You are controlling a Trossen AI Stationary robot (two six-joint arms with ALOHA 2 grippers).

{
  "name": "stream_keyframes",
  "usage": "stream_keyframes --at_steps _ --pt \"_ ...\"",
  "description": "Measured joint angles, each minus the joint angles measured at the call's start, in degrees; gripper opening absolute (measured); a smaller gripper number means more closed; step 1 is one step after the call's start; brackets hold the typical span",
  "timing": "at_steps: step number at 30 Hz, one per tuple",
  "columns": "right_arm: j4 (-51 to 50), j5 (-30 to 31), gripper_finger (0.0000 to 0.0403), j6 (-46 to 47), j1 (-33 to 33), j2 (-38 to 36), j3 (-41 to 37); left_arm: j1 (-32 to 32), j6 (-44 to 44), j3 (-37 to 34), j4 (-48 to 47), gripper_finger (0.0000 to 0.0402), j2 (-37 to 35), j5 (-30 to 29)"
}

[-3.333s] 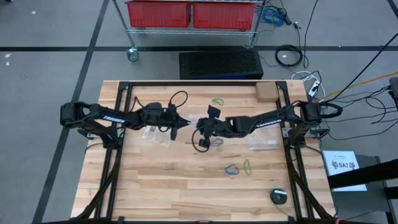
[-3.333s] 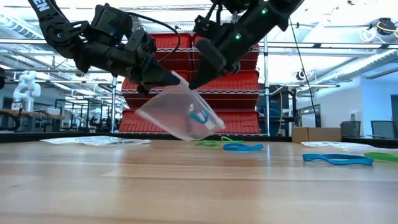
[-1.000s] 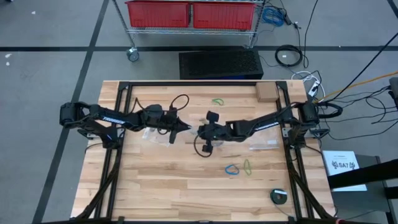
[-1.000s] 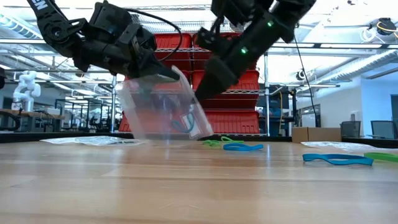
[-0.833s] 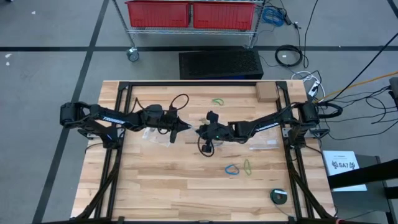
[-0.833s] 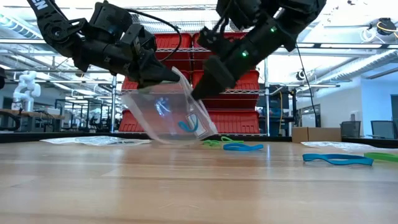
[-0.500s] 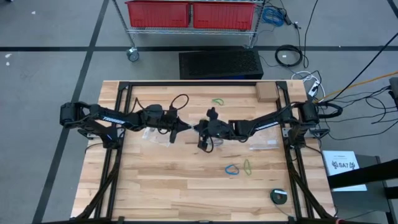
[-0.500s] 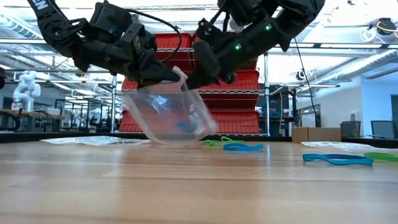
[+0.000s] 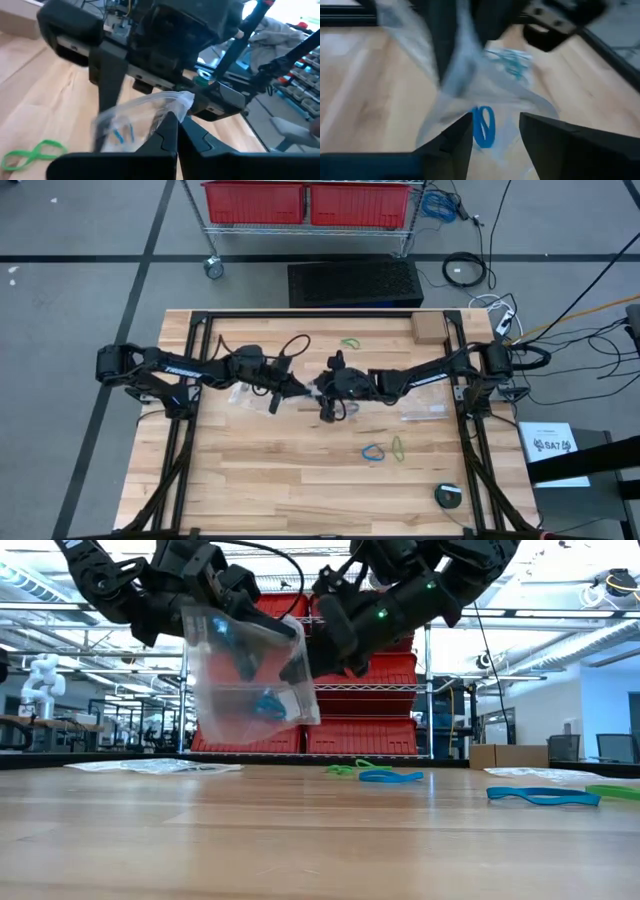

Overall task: Sort rubber bands
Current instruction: Put the blue rubber band into the bottom left transparent zip bag

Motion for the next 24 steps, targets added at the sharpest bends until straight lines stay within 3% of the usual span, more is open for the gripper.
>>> stream_keyframes --at_steps 11,24 --pt "-4.6 -3.4 0.0157 0.8 0.9 -2.6 0.0 0.0 5.4 0.5 -8.3 0.0002 -1.9 -1.9" --pt "-13.3 -3.7 0.0221 3.1 1.8 -10.2 0.0 0.0 7.4 0.5 -8.3 0.0002 -1.9 -2.6"
